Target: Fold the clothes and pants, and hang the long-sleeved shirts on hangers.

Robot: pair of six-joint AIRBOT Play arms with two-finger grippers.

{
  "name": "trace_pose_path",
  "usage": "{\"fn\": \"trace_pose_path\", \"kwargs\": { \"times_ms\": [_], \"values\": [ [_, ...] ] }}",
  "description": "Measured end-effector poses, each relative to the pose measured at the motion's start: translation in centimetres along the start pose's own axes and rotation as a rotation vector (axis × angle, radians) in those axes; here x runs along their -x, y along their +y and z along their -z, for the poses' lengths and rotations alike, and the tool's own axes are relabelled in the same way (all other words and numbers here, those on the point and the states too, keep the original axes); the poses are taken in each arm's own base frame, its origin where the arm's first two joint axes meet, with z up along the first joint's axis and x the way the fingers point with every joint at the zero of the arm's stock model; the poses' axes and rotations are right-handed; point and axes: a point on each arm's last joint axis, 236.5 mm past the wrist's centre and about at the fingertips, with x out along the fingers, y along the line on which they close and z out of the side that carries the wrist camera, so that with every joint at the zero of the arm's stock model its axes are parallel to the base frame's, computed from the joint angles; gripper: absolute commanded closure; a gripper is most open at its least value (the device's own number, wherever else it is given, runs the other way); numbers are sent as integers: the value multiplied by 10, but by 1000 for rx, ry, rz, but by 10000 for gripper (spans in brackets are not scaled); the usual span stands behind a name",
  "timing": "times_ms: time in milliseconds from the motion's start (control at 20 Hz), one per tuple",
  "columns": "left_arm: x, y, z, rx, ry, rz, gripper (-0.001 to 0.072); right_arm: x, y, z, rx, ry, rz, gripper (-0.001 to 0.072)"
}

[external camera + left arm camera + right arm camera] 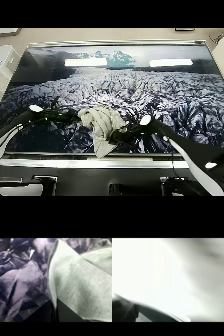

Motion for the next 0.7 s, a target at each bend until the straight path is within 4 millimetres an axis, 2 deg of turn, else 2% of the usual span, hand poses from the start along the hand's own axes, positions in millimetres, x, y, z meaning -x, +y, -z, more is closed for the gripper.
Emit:
{"fn": "trace_pose_path", "kwargs": {
  "times_ms": [50, 100, 250, 300, 400, 450, 500, 550, 600, 650, 700],
  "values": [
    [2, -3, 1, -8, -2, 5, 683, -8, 6, -4, -4, -22, -16, 271],
    [5, -6, 0, -17, -8, 8, 683, -14, 9, -9, -5, -48, -22, 649],
    [15, -15, -2, -47, -31, 20, 684, -18, 20, -22, 3, -108, -42, 665],
    [20, -20, -5, -66, -48, 25, 684, -11, 28, -24, 26, -122, -53, 665],
    [44, -37, -19, -119, -117, 45, 684, 21, 44, -35, 105, -173, -55, 665],
    [62, -50, -31, -152, -176, 57, 684, 49, 51, -46, 153, -229, -41, 665],
    [86, -66, -45, -193, -249, 70, 684, 90, 61, -61, 211, -316, -23, 665],
    [119, -87, -62, -245, -346, 85, 684, 138, 70, -76, 265, -422, 2, 665],
    [154, -109, -75, -297, -445, 99, 684, 199, 80, -87, 324, -558, 37, 664],
    [198, -139, -84, -365, -563, 116, 684, 261, 90, -92, 370, -704, 69, 664],
    [243, -169, -86, -433, -677, 133, 684, 330, 102, -88, 411, -876, 103, 664]
  ]
}}
